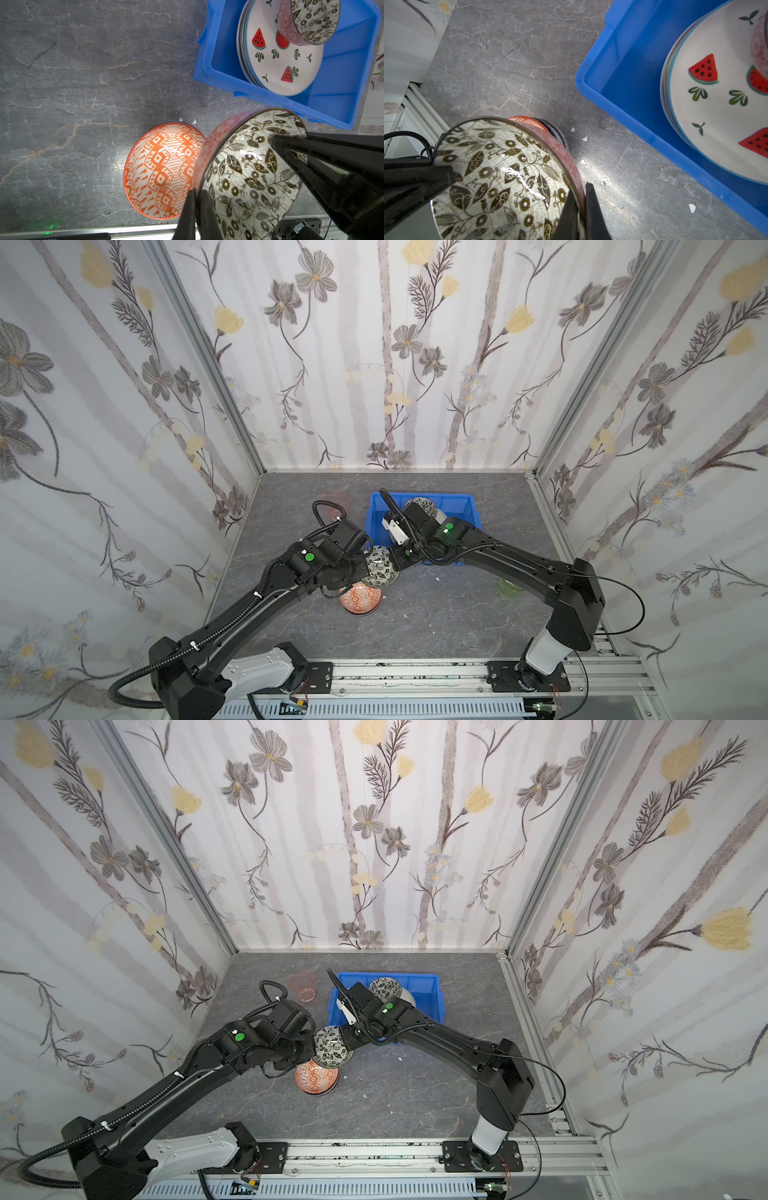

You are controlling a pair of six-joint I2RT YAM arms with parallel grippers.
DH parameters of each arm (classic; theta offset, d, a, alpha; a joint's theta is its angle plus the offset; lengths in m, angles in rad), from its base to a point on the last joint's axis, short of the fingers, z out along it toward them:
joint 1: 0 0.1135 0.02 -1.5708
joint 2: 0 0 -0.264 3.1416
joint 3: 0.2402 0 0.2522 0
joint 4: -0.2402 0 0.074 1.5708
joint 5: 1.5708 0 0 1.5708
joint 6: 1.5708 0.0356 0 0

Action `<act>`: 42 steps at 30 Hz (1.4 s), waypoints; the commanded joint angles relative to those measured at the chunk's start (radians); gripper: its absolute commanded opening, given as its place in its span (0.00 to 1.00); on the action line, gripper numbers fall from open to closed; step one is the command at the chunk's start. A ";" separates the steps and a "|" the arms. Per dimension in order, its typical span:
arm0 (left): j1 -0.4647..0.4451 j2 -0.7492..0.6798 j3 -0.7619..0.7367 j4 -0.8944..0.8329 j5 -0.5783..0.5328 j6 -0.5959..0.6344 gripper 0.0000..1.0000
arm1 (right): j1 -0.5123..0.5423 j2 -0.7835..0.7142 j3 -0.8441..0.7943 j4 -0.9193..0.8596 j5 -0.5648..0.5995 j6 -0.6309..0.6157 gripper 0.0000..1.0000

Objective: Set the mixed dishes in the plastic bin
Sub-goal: 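Carry the bowl over the bin with the right gripper while the left releases, then lower the bowl into the first leaf-patterned bowl in the bin with the right gripper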

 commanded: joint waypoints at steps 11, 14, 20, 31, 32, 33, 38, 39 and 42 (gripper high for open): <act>0.002 -0.021 -0.007 0.033 -0.020 -0.011 0.45 | -0.002 -0.002 0.005 -0.003 -0.012 -0.011 0.00; 0.004 -0.032 -0.004 0.032 -0.036 -0.010 0.74 | -0.008 -0.009 0.003 -0.010 -0.012 -0.013 0.00; 0.021 -0.052 0.003 0.031 -0.051 -0.021 1.00 | -0.037 -0.027 0.004 -0.036 -0.010 -0.027 0.00; 0.143 -0.031 0.028 0.032 -0.029 0.064 1.00 | -0.230 -0.029 0.041 -0.059 -0.023 -0.080 0.00; 0.157 -0.022 0.032 0.031 -0.022 0.076 1.00 | -0.255 -0.018 0.052 -0.059 -0.030 -0.085 0.00; 0.164 -0.016 0.038 0.031 -0.021 0.083 1.00 | -0.276 -0.007 0.067 -0.059 -0.033 -0.091 0.00; 0.186 0.010 0.049 0.033 -0.025 0.110 1.00 | -0.361 0.072 0.156 -0.067 -0.036 -0.108 0.00; 0.189 0.014 0.050 0.032 -0.021 0.115 1.00 | -0.378 0.087 0.173 -0.068 -0.039 -0.110 0.00; 0.199 0.025 0.056 0.033 -0.023 0.137 1.00 | -0.419 0.131 0.217 -0.068 -0.044 -0.112 0.00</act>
